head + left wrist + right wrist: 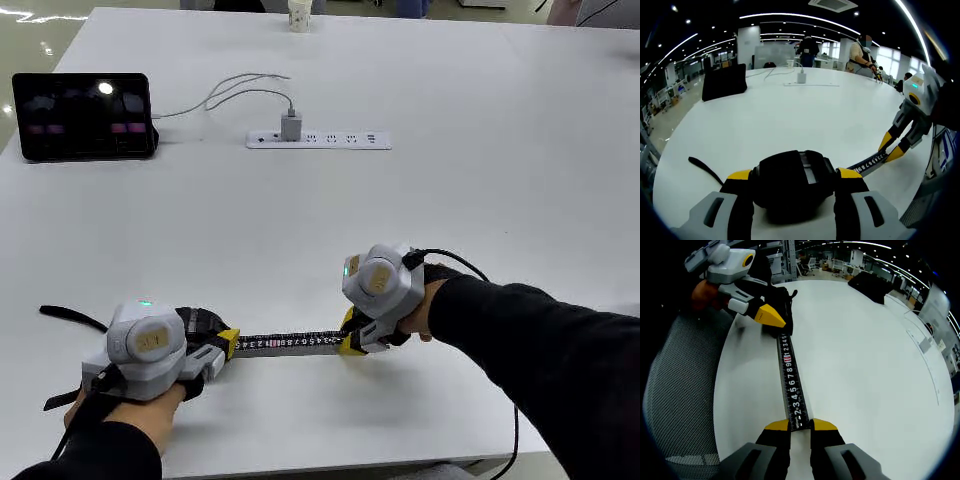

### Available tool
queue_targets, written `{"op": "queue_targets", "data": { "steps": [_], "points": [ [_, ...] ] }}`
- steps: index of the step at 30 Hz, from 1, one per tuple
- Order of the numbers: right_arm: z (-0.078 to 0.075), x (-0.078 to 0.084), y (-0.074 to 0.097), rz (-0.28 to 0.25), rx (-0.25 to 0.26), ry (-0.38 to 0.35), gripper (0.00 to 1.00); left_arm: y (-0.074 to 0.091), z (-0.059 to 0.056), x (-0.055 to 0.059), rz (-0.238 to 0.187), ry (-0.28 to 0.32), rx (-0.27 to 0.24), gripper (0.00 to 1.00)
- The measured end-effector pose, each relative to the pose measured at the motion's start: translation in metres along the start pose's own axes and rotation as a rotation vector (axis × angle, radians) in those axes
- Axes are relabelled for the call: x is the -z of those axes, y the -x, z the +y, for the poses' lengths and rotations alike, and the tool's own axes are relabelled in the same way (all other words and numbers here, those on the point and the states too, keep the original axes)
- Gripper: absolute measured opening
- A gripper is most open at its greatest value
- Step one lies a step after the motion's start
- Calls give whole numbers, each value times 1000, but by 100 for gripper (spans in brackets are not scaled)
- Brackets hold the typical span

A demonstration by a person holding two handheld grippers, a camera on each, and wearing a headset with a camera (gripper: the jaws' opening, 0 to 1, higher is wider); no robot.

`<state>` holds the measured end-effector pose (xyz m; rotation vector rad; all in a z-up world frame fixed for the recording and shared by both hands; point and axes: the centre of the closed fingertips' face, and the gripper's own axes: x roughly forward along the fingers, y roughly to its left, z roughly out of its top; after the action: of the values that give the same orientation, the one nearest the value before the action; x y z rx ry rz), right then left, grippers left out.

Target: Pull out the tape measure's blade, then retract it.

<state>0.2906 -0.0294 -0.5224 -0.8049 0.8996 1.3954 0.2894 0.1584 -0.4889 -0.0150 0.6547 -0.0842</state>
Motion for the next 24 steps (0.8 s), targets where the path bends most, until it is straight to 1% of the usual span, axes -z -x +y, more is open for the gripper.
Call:
{"op": "queue_targets", "data": {
  "steps": [5,11,24],
  "points": [
    [0,-1,-1,0,1,7,11,0,0,0,-6,-2,-2,60],
    [0,-3,-3,-11,2,8,11,0,0,1,-5,-1,-3,60],
    [1,-8,-5,-15,8,7,11,1,-1,1,-3,-3,-1,60]
  ]
}}
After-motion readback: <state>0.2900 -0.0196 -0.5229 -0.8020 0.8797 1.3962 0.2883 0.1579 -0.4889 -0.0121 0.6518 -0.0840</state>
